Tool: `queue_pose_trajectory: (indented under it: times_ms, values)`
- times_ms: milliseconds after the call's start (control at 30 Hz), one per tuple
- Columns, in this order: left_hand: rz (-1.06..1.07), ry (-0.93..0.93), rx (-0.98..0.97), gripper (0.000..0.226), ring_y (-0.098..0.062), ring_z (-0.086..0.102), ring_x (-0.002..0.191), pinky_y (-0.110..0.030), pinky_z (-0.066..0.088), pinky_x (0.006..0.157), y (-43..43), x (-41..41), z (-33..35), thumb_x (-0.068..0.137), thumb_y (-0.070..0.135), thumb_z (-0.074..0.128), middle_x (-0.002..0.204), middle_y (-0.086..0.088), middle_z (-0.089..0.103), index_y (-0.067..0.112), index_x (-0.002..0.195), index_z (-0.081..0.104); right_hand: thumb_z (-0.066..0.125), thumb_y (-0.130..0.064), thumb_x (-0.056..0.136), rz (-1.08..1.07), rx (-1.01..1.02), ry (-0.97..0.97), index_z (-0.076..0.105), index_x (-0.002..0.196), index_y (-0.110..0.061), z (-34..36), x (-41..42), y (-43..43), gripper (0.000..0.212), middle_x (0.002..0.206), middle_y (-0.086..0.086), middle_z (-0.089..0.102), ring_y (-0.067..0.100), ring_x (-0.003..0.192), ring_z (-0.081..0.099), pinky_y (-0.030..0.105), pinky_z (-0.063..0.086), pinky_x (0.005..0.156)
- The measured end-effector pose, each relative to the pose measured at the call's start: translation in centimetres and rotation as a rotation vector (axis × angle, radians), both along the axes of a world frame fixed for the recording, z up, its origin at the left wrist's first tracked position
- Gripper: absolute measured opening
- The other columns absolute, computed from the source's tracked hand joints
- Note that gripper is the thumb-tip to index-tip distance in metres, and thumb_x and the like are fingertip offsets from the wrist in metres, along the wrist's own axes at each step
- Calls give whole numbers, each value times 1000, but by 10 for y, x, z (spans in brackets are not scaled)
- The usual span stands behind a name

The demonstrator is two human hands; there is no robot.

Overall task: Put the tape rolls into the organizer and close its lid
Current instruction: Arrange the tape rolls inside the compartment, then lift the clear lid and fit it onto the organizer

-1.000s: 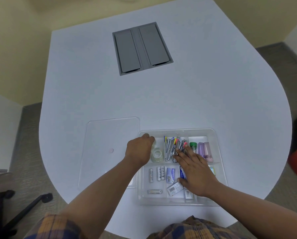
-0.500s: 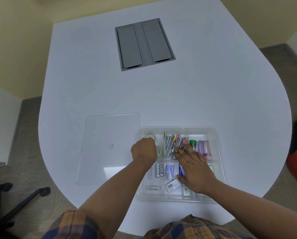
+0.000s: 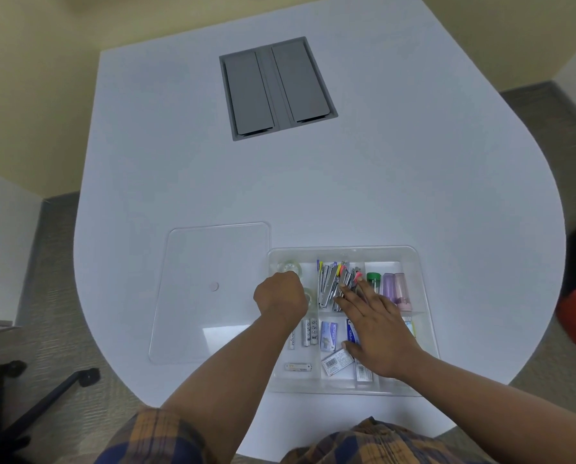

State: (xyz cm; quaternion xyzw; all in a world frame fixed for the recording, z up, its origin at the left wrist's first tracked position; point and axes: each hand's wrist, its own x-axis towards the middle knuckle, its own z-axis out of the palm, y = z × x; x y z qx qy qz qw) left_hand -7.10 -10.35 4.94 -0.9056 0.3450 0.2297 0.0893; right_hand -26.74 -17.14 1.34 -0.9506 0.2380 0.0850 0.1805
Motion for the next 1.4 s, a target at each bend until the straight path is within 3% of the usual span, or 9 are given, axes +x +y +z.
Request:
queue_pose_trajectory:
  times_ms: [267,433,533,667,767,933,1167,1400]
  values:
    - [53,-3,-4,16,-21,66,89,-25,38,62,-3,-5,1,82,21,58,97,1,68,21,97,63,61,-47,79,0,-6,-8,24,151,-28,1,0,0,83,163,-6,16,17,149,-9,47,19,115]
    - [94,33,-45,17,-20,57,75,-26,37,59,-2,-3,7,84,33,57,84,2,61,21,95,64,59,-48,79,9,-16,-3,23,151,-29,1,0,0,82,163,-7,14,17,149,-10,46,18,115]
    - [149,83,-168,24,-24,64,85,-27,39,64,9,1,10,83,45,56,92,1,67,22,87,61,58,-47,81,10,-9,-5,22,151,-29,2,0,0,82,164,-7,12,17,149,-12,47,17,116]
    - [259,46,-517,35,-18,64,99,-27,43,73,46,9,12,86,48,58,108,8,67,26,111,64,59,-46,81,11,-3,0,22,151,-29,2,0,0,82,164,-7,11,17,149,-11,46,16,116]
    - [363,-47,-707,38,-17,65,96,-28,47,74,83,14,11,87,50,58,113,8,64,23,113,63,57,-47,81,12,-13,25,20,151,-30,2,0,0,81,164,-9,8,17,149,-14,46,15,117]
    - [601,4,-585,44,-26,64,102,-42,52,85,154,28,-12,87,44,63,124,-5,59,16,121,60,62,-44,78,12,-12,8,28,150,-27,5,0,0,81,162,-5,19,18,149,-7,48,21,115]
    - [999,-13,-426,73,-40,58,109,-57,51,87,213,50,-30,74,46,77,129,-16,52,11,132,50,59,-47,79,25,-43,85,23,150,-29,5,2,0,81,164,-8,10,17,148,-14,47,18,116]
    - [1056,38,-411,92,-42,54,113,-55,53,83,217,65,-26,67,48,82,134,-18,41,11,139,38,62,-47,80,15,-66,132,21,152,-29,10,5,2,85,164,-7,7,16,147,-15,49,18,116]
